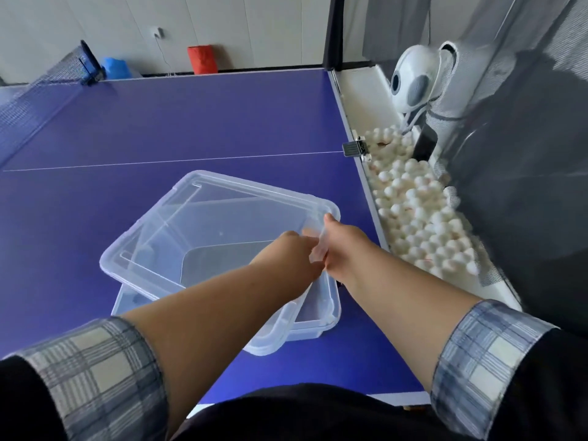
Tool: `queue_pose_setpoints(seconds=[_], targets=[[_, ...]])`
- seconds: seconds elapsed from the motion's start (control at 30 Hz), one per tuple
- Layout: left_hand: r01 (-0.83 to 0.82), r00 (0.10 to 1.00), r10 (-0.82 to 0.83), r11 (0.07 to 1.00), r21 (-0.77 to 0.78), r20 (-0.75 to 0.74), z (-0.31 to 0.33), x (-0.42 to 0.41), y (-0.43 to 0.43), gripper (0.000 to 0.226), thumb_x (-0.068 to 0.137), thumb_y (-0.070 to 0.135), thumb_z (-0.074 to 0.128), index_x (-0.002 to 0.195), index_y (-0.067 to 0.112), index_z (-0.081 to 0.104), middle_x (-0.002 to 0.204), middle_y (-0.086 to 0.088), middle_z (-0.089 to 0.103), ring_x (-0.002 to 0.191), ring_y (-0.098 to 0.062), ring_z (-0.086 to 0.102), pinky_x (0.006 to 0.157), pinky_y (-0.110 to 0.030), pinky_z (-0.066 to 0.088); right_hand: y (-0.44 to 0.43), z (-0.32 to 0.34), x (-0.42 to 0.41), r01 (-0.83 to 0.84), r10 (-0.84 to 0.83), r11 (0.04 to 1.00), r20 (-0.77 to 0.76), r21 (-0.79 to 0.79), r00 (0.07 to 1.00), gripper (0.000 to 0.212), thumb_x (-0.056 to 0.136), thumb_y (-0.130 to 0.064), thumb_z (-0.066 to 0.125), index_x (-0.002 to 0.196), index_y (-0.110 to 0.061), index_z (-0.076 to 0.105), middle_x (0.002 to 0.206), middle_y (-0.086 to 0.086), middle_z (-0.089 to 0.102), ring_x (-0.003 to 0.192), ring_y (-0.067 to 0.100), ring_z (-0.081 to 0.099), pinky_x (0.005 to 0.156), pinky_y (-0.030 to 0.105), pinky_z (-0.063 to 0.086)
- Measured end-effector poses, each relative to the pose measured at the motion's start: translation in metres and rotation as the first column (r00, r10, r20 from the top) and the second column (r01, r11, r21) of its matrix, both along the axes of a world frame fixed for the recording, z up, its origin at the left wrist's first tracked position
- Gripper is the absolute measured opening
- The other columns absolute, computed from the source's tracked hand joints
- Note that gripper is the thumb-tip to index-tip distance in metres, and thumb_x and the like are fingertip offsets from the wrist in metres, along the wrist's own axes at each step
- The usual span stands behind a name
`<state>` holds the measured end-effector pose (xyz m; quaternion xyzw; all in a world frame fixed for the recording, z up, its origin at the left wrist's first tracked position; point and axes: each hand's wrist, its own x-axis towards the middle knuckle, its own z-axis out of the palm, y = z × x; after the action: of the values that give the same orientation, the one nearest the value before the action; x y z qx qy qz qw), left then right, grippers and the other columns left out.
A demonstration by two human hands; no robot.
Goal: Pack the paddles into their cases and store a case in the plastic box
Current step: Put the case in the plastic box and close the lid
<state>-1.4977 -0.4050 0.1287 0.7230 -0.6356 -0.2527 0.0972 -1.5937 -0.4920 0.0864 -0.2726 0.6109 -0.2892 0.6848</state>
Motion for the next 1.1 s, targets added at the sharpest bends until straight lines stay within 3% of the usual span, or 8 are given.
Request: queue_pose_setpoints(seconds=[0.1,0.23,0.4,0.53,0.7,0.97,1.1], targets=[[0.023,0.999,-0.021,0.998,0.053,-0.027,-0.008,-0.006,-0.012,0.031,0.095,0.029,0.051,0.123,0.026,0.062,0.122,-0.006,0.058,0.097,-0.025,0.062,0.079,-0.032,0.047,-0.010,-0.005,-0.009,-0.053,0.051,0.998,0.079,0.031,0.996,0.046,0.098,-0.037,0.061,0.129,-0.004,0.058,0.100,0.014,0.069,0.075,0.026,0.064,0.078,0.040,0.056],[-0.001,0.997,0.009,0.995,0.100,-0.078,-0.014,-0.011,-0.022,0.047,0.096,0.025,0.050,0.142,0.033,0.049,0.138,-0.004,0.052,0.117,-0.026,0.057,0.098,-0.034,0.045,-0.026,-0.010,-0.020,-0.156,0.144,0.982,-0.120,-0.102,0.982,0.037,0.096,-0.018,0.062,0.132,-0.015,0.055,0.111,0.016,0.067,0.097,0.032,0.070,0.094,0.050,0.057],[0.026,0.998,-0.019,0.992,0.125,-0.055,-0.023,-0.013,-0.033,0.053,0.097,0.028,0.051,0.148,0.034,0.040,0.150,0.001,0.045,0.131,-0.024,0.049,0.101,-0.028,0.036,-0.040,-0.008,-0.019,-0.303,0.242,0.943,-0.343,-0.137,0.908,0.039,0.096,-0.027,0.061,0.135,-0.021,0.057,0.116,0.011,0.067,0.102,0.031,0.068,0.090,0.050,0.059],[0.079,0.991,-0.089,0.992,0.099,0.101,-0.031,-0.010,-0.034,0.054,0.096,0.043,0.050,0.148,0.036,0.038,0.149,0.008,0.046,0.135,-0.023,0.041,0.112,-0.045,0.033,-0.049,-0.006,-0.016,-0.402,0.298,0.906,-0.476,-0.130,0.827,0.040,0.095,-0.031,0.063,0.132,-0.016,0.061,0.114,0.010,0.069,0.099,0.033,0.069,0.087,0.049,0.060],[0.113,0.979,-0.122,0.992,0.063,0.162,-0.039,-0.006,-0.037,0.055,0.097,0.052,0.047,0.149,0.042,0.034,0.155,0.017,0.034,0.144,-0.020,0.025,0.116,-0.048,0.017,-0.059,0.003,-0.013,-0.594,0.393,0.799,-0.666,-0.096,0.635,0.052,0.098,-0.043,0.057,0.144,-0.020,0.053,0.128,0.010,0.066,0.106,0.033,0.068,0.092,0.046,0.058],[0.129,0.967,-0.123,0.991,-0.016,0.224,-0.057,-0.004,-0.030,0.051,0.091,0.059,0.050,0.139,0.046,0.039,0.143,0.007,0.042,0.136,-0.026,0.031,0.112,-0.047,0.022,-0.054,-0.016,0.001,-0.678,0.390,0.726,-0.743,-0.115,0.544,0.053,0.099,-0.046,0.051,0.147,-0.027,0.048,0.137,0.008,0.059,0.116,0.031,0.061,0.096,0.045,0.054],[0.112,0.970,-0.099,0.992,-0.049,0.221,-0.071,-0.005,-0.025,0.053,0.092,0.060,0.045,0.142,0.045,0.033,0.153,0.007,0.028,0.143,-0.026,0.020,0.116,-0.047,0.013,-0.054,-0.030,0.001,-0.642,0.327,0.758,-0.784,-0.114,0.527,0.062,0.094,-0.058,0.053,0.150,-0.035,0.043,0.141,0.010,0.048,0.125,0.034,0.052,0.094,0.041,0.051]])
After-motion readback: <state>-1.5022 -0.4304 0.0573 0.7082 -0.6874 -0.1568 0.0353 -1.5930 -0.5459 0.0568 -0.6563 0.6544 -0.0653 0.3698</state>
